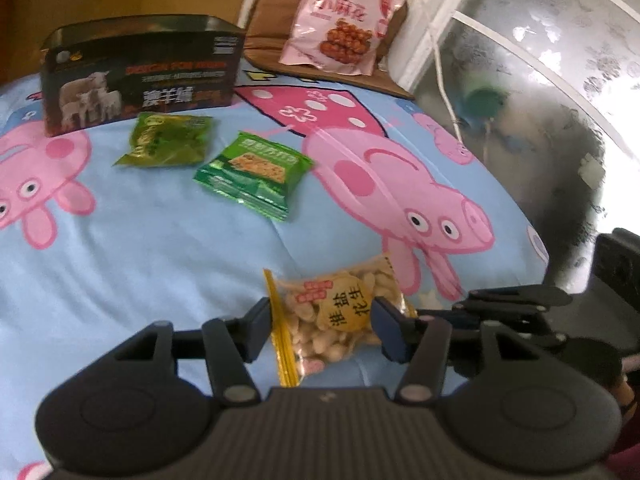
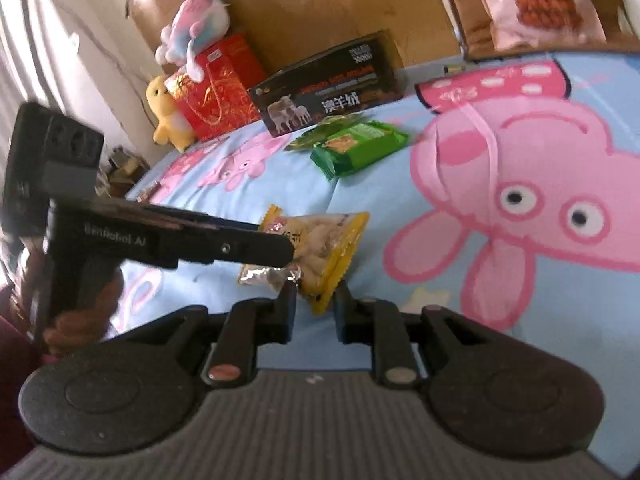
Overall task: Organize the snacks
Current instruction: 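Grasp the yellow peanut bag with the left tool and lift it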
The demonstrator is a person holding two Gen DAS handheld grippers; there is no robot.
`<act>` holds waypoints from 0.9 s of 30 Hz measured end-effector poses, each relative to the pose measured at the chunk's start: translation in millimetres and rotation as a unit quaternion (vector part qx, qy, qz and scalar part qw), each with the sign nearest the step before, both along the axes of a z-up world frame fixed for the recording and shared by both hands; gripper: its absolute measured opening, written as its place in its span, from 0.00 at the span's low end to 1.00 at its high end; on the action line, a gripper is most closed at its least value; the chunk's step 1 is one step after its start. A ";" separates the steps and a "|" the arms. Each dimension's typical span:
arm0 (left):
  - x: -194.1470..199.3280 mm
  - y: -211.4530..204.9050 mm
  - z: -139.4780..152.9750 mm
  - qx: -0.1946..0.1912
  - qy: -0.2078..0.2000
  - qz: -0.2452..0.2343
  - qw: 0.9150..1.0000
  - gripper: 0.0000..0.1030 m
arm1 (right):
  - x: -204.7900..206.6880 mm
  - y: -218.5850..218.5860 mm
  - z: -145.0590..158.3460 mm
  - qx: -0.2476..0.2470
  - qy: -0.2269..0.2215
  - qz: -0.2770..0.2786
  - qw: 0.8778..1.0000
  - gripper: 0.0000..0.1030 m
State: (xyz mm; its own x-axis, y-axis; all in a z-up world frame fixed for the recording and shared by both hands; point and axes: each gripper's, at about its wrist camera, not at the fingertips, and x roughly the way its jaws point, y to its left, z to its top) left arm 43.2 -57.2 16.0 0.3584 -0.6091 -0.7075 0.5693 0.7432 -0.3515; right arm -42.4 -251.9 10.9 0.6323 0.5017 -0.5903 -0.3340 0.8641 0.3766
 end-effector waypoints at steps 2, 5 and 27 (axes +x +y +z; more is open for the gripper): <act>-0.2 3.6 0.9 0.005 -0.002 0.015 1.000 0.53 | -1.2 0.9 0.0 -0.019 -0.013 0.014 1.000 0.30; -1.1 8.7 2.6 0.007 -0.001 0.033 0.999 0.54 | -0.9 2.2 -0.5 -0.038 -0.028 0.026 0.999 0.41; -5.9 19.9 -4.9 -0.041 0.023 0.027 0.999 0.58 | -22.5 21.9 -7.0 -0.129 -0.098 0.016 0.987 0.45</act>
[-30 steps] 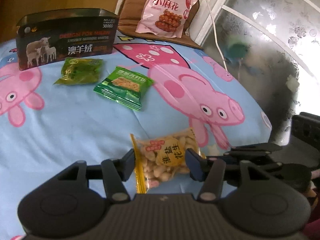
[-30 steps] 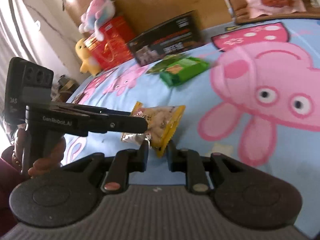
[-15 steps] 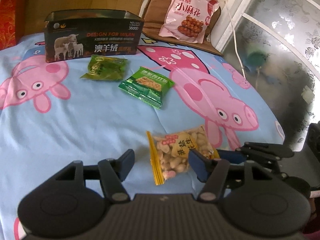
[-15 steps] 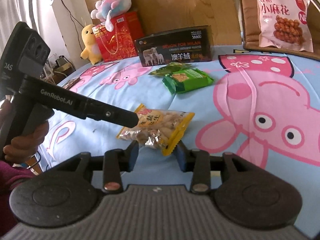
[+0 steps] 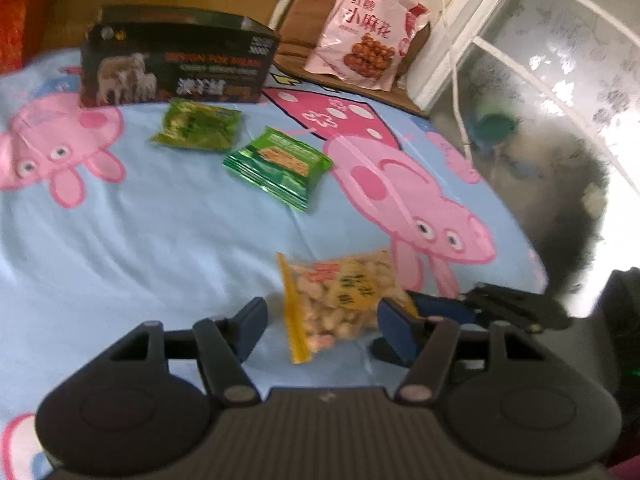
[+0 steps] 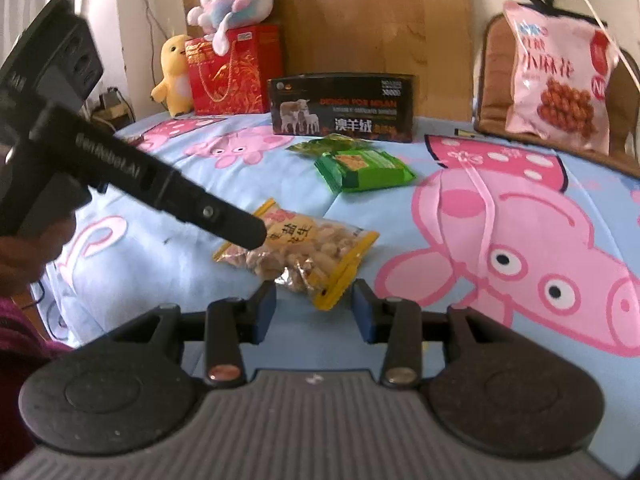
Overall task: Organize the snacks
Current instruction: 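Grasp the yellow peanut bag with the left tool and lift it, then carry the peanut bag into the black box and release it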
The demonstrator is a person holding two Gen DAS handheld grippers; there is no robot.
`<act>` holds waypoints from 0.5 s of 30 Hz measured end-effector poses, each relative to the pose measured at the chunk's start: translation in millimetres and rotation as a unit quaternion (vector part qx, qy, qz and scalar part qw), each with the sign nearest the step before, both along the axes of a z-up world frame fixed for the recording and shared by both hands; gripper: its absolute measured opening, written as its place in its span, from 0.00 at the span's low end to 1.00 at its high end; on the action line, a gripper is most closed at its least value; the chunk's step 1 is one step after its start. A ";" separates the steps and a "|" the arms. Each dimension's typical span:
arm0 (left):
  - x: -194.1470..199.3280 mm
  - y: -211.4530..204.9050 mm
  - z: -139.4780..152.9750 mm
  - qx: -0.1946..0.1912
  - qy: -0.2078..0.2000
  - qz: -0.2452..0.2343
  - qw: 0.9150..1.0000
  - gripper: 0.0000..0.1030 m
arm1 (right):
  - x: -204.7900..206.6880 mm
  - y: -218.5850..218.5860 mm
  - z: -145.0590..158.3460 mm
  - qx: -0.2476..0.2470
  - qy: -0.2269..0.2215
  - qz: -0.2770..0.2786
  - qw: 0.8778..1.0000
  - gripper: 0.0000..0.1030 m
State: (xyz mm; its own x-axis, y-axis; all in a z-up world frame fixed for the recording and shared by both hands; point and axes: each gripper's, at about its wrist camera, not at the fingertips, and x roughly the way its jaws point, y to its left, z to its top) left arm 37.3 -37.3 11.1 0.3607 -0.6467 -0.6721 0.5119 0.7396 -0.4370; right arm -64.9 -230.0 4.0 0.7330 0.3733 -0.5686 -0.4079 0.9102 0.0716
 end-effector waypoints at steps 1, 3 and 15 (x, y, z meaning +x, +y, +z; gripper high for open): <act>1.0 -0.9 -0.9 -0.008 0.008 -0.006 1.000 0.58 | 0.6 1.5 0.0 -0.001 -0.001 0.002 1.000 0.45; 1.8 -2.0 -0.9 -0.006 0.006 -0.011 1.000 0.51 | 1.6 4.4 0.4 -0.005 -0.003 0.003 1.000 0.41; 36.7 15.6 36.3 -0.045 -0.030 -0.010 0.998 0.46 | 39.3 8.0 39.0 0.037 -0.033 0.013 0.999 0.25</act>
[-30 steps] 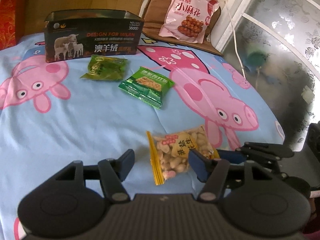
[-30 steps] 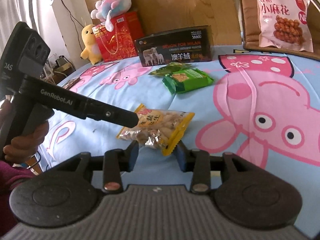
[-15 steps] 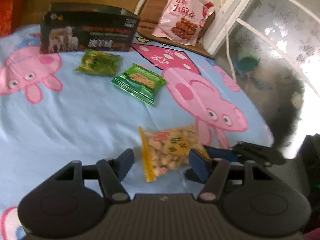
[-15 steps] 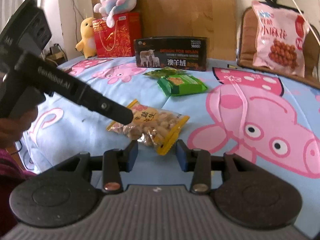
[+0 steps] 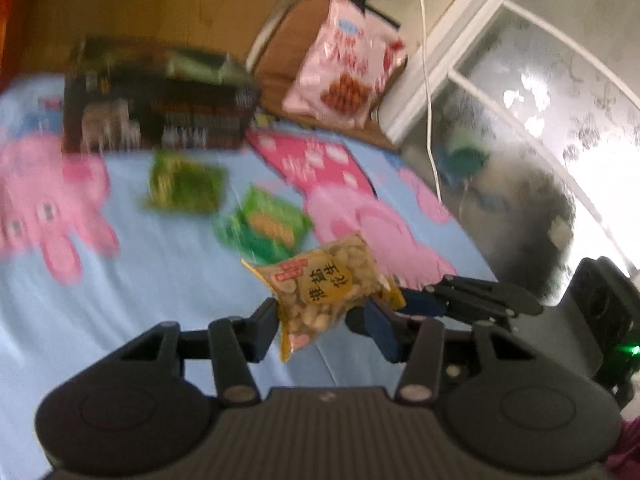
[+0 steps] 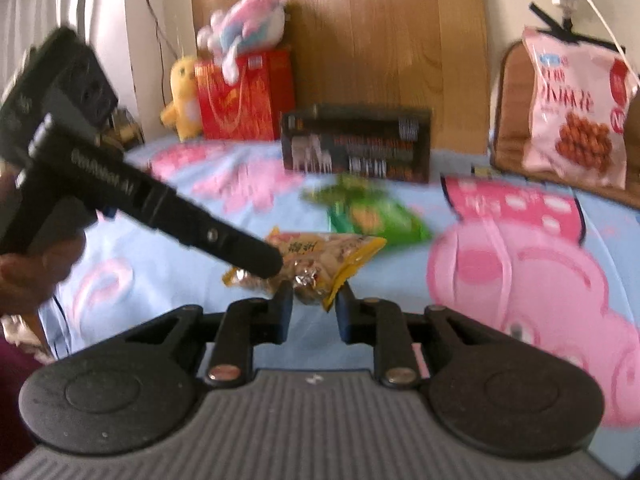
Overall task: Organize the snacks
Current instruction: 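Carry the peanut bag into the black box and release it, then reach the left tool toward the small green pickle packet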
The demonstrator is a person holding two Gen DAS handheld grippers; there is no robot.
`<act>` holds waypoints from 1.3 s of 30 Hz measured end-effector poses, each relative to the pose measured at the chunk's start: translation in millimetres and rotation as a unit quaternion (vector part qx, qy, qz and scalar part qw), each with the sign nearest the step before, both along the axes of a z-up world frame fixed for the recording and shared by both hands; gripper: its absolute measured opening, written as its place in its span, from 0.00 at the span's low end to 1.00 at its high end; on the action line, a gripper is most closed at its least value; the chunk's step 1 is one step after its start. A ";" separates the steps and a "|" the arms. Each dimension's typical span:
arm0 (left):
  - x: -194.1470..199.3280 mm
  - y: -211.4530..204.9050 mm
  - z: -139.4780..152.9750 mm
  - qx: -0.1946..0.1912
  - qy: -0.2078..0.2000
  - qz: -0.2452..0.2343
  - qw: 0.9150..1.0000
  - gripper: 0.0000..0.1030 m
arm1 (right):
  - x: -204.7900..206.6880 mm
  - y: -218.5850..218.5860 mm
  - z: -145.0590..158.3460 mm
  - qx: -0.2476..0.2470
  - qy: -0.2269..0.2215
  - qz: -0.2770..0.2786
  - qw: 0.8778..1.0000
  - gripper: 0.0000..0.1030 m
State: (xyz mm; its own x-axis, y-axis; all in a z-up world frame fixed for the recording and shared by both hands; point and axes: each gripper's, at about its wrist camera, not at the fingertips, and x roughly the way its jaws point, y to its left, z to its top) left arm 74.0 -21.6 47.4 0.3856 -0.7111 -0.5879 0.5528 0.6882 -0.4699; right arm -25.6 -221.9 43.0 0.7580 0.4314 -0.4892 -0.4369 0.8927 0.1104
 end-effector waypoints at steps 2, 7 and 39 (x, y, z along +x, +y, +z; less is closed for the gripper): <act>18.6 2.2 15.7 0.000 -0.026 0.013 1.000 0.46 | 23.9 2.4 11.9 0.005 -0.014 -0.001 1.000 0.25; 80.6 9.1 47.1 0.003 -0.086 0.068 0.994 0.46 | 104.4 12.7 34.3 0.011 -0.050 -0.017 0.999 0.25; 82.7 61.9 -42.7 -0.004 0.054 0.191 0.980 0.48 | 165.1 31.2 -30.0 0.086 0.174 -0.051 0.980 0.13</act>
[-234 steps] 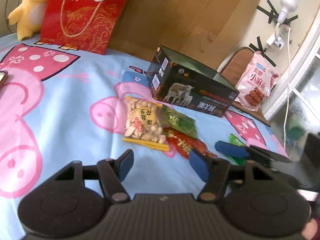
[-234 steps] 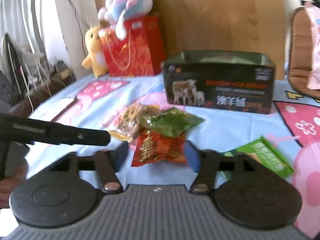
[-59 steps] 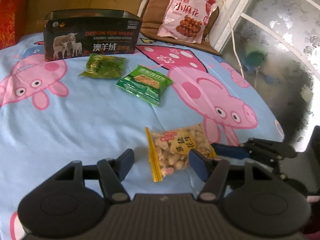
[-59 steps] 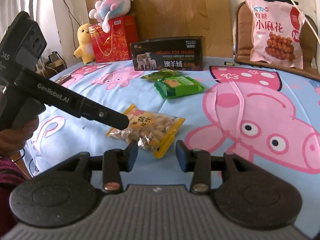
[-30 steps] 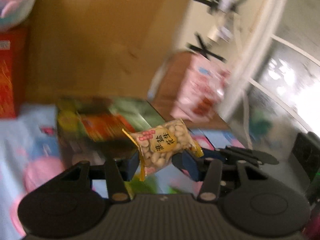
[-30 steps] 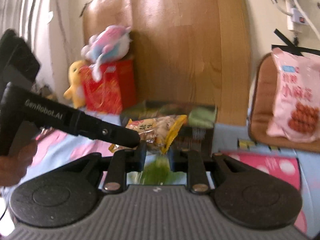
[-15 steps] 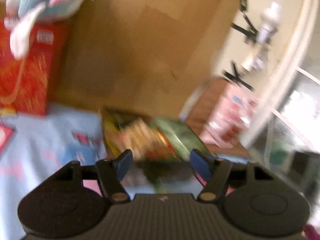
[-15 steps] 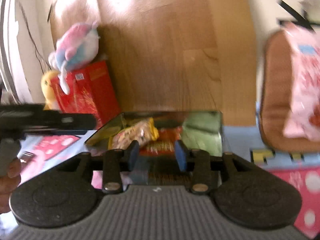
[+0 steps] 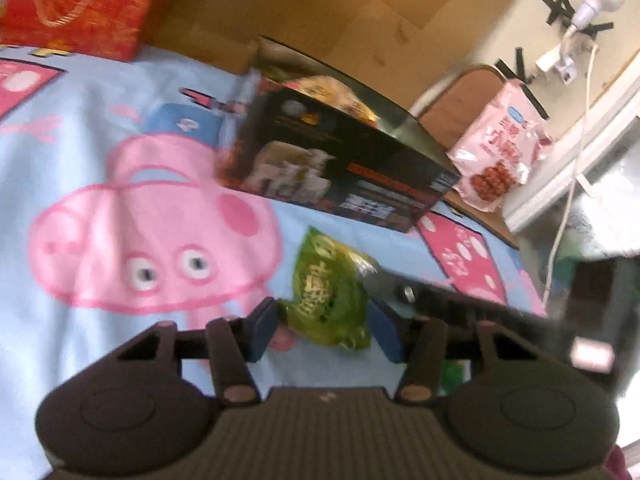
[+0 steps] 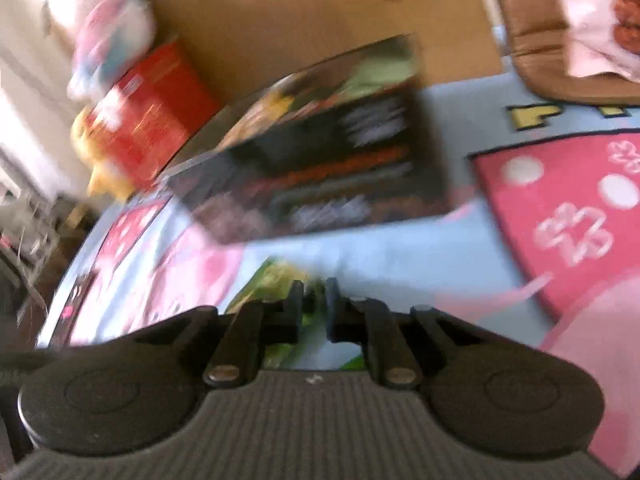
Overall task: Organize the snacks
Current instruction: 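Reach the left tool toward the small green pickle packet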
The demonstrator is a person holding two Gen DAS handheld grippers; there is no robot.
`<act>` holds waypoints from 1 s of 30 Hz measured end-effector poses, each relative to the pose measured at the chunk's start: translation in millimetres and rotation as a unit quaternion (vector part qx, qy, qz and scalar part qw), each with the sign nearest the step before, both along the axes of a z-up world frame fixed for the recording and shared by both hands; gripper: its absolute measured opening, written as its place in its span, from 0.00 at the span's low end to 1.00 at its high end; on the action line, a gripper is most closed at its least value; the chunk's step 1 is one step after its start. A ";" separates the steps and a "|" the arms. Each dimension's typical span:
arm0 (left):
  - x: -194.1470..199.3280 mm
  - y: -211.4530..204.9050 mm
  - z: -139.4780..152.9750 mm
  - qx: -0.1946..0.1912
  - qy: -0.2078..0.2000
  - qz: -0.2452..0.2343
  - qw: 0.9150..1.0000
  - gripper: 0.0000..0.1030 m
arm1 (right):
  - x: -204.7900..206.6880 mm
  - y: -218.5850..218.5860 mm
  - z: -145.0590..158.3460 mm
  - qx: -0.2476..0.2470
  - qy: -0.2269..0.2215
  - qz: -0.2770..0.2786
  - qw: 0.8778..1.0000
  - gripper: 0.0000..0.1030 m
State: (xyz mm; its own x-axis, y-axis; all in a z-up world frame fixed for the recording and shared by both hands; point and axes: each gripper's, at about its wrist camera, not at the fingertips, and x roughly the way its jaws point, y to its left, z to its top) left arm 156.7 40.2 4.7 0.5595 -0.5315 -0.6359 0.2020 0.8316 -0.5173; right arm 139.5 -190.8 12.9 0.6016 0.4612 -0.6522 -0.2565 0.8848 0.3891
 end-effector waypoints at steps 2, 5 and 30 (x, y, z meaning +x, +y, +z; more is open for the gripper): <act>-6.7 12.6 0.5 0.015 -0.009 0.019 1.000 0.48 | -17.6 16.5 1.1 -0.004 -0.005 0.031 1.000 0.13; -18.6 33.7 0.3 0.008 -0.005 0.022 1.000 0.49 | -50.9 35.3 0.5 0.011 -0.003 0.090 0.996 0.13; -79.8 20.9 -9.6 -0.017 0.005 -0.074 0.997 0.25 | -118.7 68.7 -1.6 -0.063 -0.100 0.214 0.970 0.33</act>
State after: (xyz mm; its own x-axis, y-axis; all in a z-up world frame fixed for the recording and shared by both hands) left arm 76.9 61.1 -4.9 0.4677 -0.6292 -0.6208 0.3154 0.7749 -0.5478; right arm 20.7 -122.0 11.3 0.4933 0.6208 -0.6094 -0.6692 0.7184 0.1901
